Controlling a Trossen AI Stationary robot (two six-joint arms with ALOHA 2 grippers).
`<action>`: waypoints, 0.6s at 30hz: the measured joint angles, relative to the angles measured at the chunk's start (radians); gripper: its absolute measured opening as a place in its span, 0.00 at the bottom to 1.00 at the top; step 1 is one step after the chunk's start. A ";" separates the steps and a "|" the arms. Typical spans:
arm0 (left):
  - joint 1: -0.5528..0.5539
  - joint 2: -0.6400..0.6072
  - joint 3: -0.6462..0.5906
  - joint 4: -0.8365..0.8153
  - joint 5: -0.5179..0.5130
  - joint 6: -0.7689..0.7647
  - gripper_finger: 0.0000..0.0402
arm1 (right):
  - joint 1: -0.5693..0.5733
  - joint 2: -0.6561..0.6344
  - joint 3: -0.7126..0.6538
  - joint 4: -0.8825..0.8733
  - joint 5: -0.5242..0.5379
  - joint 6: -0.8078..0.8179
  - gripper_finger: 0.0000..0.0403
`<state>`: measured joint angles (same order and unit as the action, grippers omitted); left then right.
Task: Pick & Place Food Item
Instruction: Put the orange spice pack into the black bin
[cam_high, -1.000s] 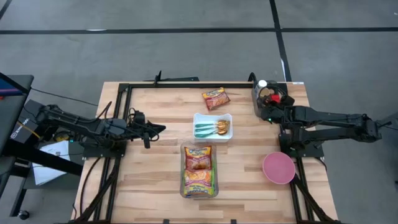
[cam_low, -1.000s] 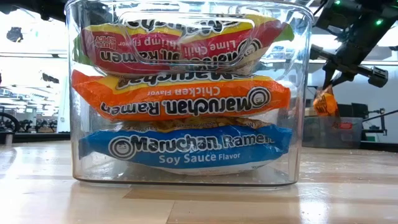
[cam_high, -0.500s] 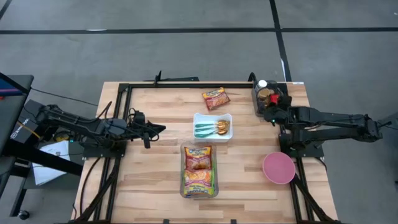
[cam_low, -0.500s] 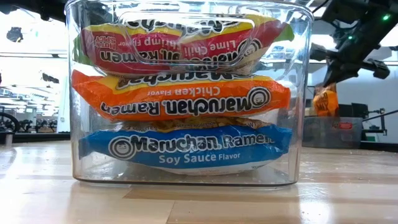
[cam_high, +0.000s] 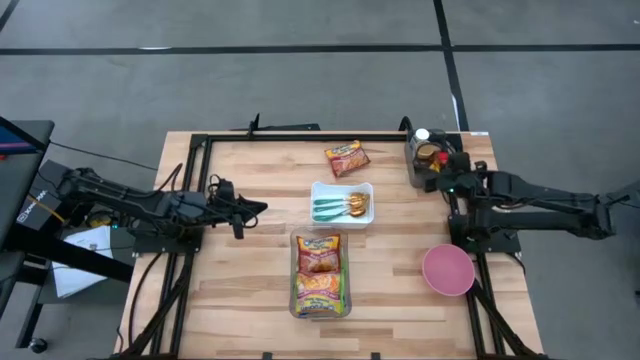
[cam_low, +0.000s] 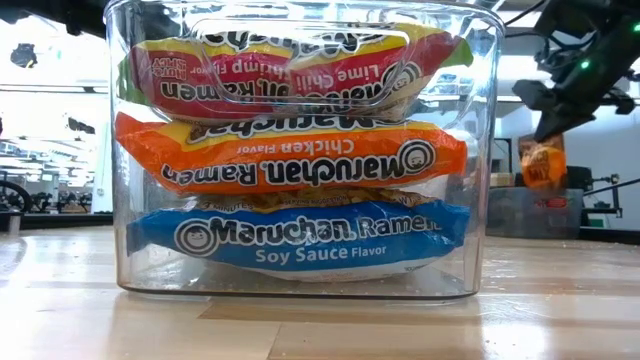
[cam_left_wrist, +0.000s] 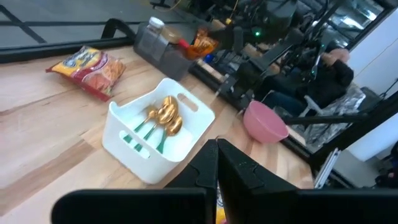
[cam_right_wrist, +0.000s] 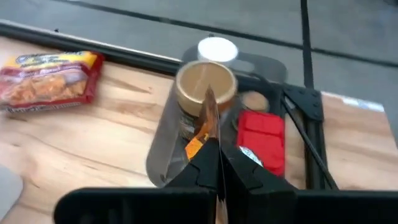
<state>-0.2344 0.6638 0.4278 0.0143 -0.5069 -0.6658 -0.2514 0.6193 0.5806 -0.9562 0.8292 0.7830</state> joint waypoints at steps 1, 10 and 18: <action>0.000 0.000 0.000 -0.002 0.000 -0.003 0.00 | -0.005 0.000 -0.009 0.037 -0.007 -0.038 0.00; 0.000 0.022 0.000 0.007 0.009 -0.037 0.00 | -0.027 0.001 -0.051 0.187 -0.072 -0.235 0.00; 0.000 0.021 0.000 0.010 0.009 -0.047 0.00 | -0.123 0.021 -0.051 0.187 -0.084 -0.229 0.00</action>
<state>-0.2344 0.6849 0.4278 0.0240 -0.4983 -0.7129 -0.3741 0.6401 0.5293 -0.7692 0.7455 0.5540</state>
